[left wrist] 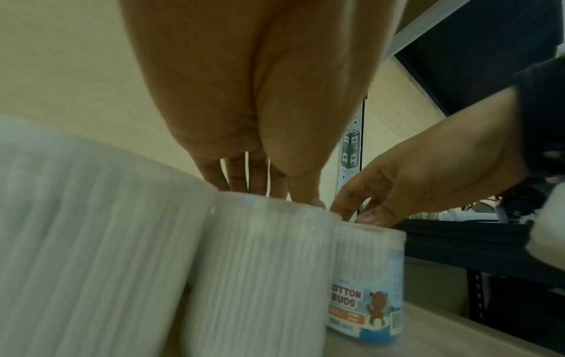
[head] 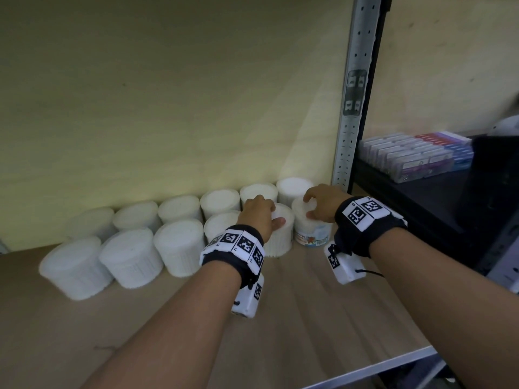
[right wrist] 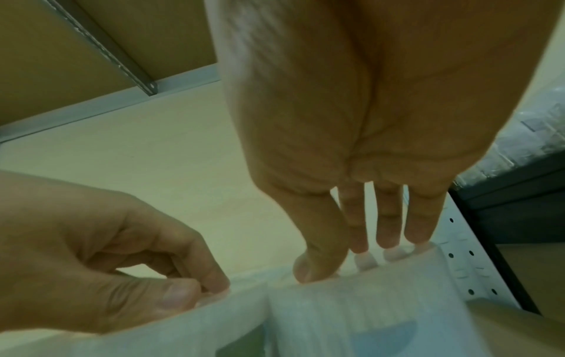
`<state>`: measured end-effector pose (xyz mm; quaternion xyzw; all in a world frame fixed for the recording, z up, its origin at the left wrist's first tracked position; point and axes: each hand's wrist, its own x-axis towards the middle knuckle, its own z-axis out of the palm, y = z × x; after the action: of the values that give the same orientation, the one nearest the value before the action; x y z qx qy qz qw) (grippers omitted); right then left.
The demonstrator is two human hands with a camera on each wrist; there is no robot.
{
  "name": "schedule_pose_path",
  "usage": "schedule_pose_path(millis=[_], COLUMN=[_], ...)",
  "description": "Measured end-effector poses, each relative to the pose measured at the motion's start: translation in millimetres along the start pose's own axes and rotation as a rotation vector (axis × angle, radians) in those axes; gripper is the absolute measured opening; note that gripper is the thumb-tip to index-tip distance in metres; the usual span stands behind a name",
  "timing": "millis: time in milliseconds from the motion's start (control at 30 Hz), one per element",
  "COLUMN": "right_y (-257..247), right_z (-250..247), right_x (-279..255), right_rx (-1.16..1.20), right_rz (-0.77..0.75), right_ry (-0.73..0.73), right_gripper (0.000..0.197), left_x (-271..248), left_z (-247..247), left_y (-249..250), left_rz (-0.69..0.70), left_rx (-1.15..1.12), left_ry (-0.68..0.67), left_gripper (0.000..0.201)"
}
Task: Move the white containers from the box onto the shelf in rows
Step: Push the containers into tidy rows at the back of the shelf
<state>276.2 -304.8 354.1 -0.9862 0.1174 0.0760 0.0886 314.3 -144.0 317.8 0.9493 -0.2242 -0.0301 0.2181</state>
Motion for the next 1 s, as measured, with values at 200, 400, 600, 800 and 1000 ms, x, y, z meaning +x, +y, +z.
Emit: schedule_pose_path(millis=[200, 400, 600, 800, 1000], right_y=[-2, -1, -4, -2, 1], right_z=[-3, 10, 12, 2, -3], right_x=[3, 15, 16, 8, 4], right_rx=[0.06, 0.038, -0.039, -0.075, -0.008], right_rz=[0.027, 0.171, 0.148, 0.069, 0.008], right_ry=[0.014, 0.056, 0.049, 0.027, -0.015], right_gripper=[0.043, 0.07, 0.069, 0.058, 0.051], left_x=[0, 0, -1, -1, -2], left_z=[0, 0, -1, -1, -1], left_y=[0, 0, 1, 1, 2], left_rz=[0.005, 0.01, 0.008, 0.007, 0.011], left_rx=[0.02, 0.032, 0.034, 0.043, 0.046], left_ry=[0.002, -0.002, -0.007, -0.012, -0.009], left_gripper=[0.047, 0.047, 0.047, 0.047, 0.047])
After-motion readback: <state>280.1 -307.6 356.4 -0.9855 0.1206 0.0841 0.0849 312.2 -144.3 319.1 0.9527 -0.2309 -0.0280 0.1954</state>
